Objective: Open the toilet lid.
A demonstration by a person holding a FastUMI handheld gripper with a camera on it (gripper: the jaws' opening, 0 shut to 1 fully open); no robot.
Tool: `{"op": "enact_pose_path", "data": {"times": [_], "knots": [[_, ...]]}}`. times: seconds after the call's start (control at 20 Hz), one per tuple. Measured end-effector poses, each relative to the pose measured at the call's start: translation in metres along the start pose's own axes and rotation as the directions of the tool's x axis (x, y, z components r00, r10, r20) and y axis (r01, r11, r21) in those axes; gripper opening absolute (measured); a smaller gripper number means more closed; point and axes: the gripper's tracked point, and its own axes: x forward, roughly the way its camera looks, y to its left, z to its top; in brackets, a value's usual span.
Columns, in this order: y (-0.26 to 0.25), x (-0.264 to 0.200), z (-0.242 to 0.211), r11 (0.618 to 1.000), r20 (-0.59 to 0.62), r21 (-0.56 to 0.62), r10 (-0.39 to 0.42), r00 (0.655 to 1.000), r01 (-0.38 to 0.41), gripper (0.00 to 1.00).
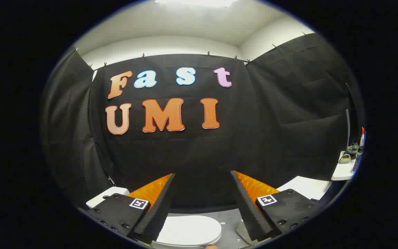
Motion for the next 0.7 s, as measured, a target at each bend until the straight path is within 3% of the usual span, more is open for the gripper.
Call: {"op": "enact_pose_path", "data": {"times": [0.7], "knots": [[-0.001,-0.02,0.004,1.0,0.01,-0.029,0.012,1.0,-0.012,0.98]]}}
